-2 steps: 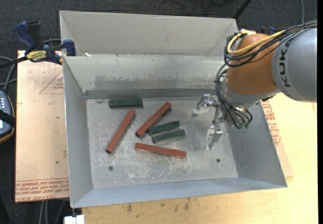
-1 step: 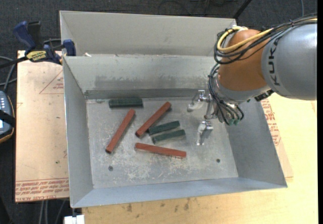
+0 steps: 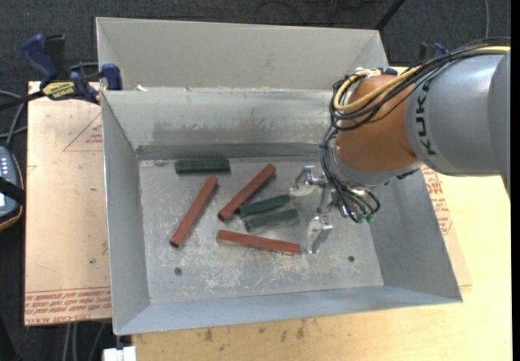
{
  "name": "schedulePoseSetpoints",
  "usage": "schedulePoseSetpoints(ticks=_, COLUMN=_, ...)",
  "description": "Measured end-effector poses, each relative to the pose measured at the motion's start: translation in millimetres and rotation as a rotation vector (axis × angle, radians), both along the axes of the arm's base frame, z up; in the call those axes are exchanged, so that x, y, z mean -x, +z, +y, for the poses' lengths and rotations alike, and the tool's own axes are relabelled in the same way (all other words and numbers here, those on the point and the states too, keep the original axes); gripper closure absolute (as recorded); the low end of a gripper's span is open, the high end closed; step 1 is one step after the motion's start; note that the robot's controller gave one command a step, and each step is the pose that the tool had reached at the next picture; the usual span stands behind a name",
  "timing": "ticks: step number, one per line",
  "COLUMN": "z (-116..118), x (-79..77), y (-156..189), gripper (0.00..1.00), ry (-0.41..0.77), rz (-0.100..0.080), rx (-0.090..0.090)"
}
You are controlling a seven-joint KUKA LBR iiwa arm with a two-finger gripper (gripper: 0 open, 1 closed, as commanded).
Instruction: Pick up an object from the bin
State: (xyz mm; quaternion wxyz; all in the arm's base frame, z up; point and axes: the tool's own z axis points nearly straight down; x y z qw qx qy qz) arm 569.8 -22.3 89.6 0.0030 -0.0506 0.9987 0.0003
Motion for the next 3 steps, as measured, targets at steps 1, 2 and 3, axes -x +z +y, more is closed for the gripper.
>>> schedulePoseSetpoints(ticks=1, z=29.8, x=-57.2, y=-11.1, gripper=1.0, ry=-0.307, rz=-0.015, rx=-0.003)
schedulePoseSetpoints(ticks=2, z=29.9, x=-57.2, y=-11.1, gripper=1.0, ry=-0.307, rz=-0.015, rx=-0.003)
schedulePoseSetpoints(ticks=3, z=29.9, x=-57.2, y=-11.2, gripper=1.0, ry=-0.307, rz=-0.015, rx=-0.003)
